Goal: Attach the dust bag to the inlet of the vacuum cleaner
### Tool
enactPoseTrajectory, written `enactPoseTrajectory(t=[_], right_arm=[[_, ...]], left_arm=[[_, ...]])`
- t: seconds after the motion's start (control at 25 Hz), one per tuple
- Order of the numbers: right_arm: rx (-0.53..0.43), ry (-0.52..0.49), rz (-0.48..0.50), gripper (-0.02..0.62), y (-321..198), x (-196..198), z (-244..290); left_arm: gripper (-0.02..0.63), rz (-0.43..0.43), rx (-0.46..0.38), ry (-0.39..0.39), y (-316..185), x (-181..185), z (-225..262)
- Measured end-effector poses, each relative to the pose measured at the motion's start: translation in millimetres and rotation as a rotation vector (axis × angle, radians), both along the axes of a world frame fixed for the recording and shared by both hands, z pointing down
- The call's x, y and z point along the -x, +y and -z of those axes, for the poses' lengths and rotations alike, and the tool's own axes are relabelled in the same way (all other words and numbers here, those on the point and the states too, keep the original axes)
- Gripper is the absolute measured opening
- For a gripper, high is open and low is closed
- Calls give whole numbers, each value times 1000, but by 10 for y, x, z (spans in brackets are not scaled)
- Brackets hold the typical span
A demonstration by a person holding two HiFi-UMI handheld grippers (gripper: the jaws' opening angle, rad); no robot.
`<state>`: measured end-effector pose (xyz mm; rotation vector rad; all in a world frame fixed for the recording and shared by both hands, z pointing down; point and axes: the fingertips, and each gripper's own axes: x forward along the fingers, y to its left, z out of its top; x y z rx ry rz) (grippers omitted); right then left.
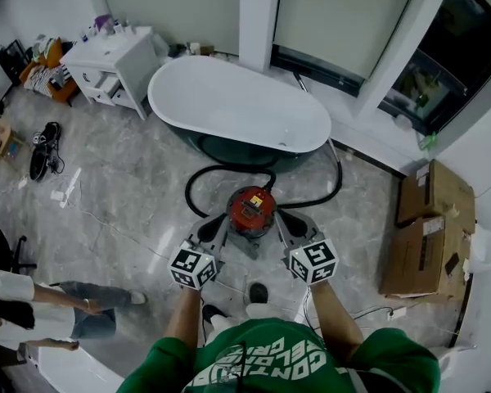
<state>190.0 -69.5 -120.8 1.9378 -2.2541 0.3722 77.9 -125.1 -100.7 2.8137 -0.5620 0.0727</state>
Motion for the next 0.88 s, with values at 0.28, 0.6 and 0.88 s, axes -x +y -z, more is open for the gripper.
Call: enactPoseTrajectory(t=[0.28, 0.6, 0.88], right_arm=[[-35, 0, 37, 8, 60, -169, 188], [-50, -7, 75, 8, 221, -223, 233], [-53, -8, 114, 8, 229, -135, 256]], left_arm=[[3, 52, -35, 12, 115, -120, 227], [3, 95, -58, 21, 293, -185, 317], [3, 97, -54, 18, 429, -150, 371]])
